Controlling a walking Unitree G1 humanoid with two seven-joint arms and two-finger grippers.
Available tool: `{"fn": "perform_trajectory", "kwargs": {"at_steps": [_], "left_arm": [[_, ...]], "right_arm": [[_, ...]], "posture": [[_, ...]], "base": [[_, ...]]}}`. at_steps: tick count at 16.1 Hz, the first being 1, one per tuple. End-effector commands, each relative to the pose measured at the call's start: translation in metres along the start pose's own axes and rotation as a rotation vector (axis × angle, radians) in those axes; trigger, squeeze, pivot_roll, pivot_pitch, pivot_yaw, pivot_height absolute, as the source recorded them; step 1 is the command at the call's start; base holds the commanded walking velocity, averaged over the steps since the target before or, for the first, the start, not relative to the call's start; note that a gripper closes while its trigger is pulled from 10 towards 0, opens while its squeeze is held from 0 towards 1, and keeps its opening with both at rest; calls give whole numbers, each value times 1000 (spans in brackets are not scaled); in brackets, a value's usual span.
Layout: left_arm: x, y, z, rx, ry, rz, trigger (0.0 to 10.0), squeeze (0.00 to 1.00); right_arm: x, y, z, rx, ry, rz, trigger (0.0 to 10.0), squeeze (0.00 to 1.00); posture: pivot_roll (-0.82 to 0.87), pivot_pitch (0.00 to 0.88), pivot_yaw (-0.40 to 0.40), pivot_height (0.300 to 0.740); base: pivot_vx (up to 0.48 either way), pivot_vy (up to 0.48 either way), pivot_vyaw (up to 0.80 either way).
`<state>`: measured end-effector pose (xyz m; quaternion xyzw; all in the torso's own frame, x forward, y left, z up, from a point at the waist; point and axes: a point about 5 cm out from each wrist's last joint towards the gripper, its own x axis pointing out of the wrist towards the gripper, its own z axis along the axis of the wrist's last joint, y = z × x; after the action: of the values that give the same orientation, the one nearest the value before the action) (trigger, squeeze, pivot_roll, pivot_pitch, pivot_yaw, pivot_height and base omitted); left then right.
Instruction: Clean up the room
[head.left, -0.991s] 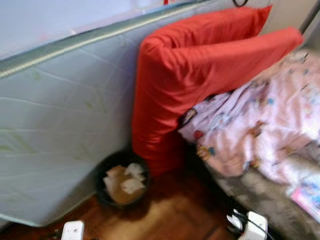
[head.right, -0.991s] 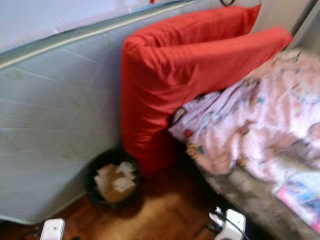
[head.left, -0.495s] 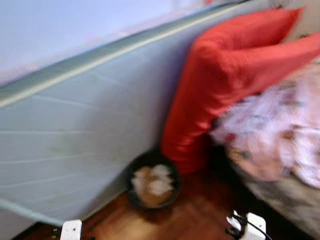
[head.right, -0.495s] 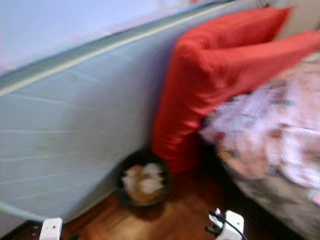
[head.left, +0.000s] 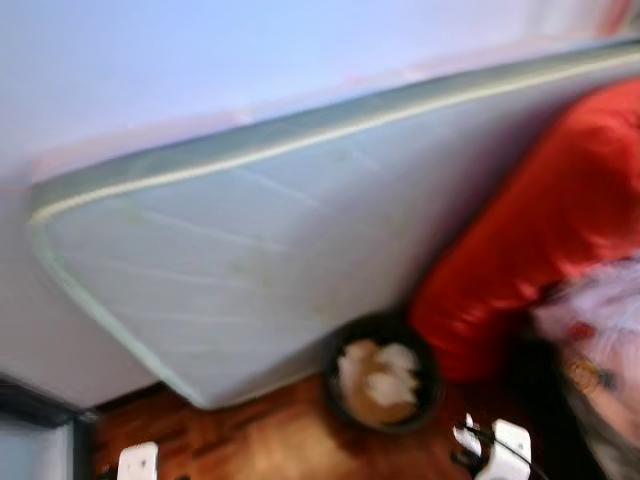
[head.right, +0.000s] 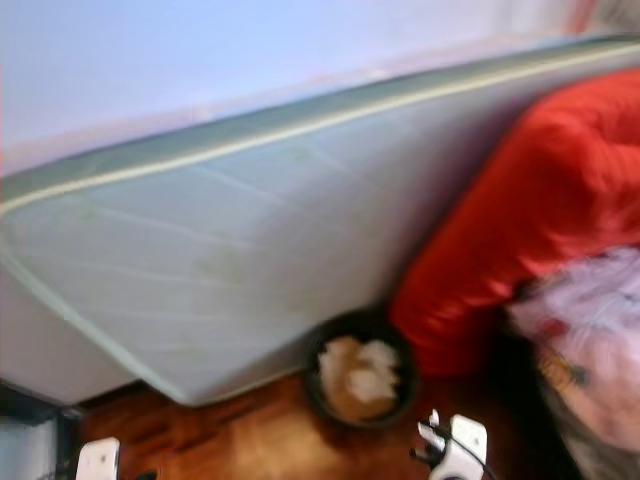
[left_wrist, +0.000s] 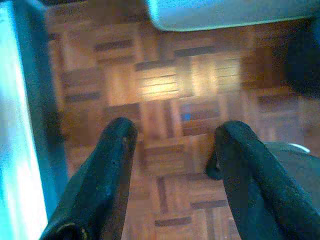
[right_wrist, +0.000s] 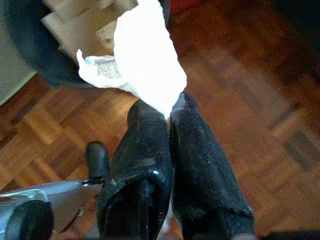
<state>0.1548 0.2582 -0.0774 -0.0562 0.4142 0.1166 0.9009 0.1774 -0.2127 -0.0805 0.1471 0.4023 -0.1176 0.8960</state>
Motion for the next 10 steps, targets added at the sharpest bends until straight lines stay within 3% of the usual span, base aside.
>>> {"fn": "perform_trajectory", "kwargs": {"at_steps": [1,7,10], "left_arm": [[-1,-1,-7,-19,28,-1,10000,0],[-1,-2,-5,-41,14,-5,10000,0],[0,-3,-5,-41,16,-13,10000,0]], "right_arm": [[-3,-6,-8,21,25,-26,10000,0],[-2,-7,-5,48,2,-40,10000,0],[-2,-7,-4,34,3,-35,10000,0]], "posture": [[97,111,-13,740],[104,127,-22,740],[105,134,-23,740]], "base": [[0,0,0],[0,0,0],[305,0,0]]}}
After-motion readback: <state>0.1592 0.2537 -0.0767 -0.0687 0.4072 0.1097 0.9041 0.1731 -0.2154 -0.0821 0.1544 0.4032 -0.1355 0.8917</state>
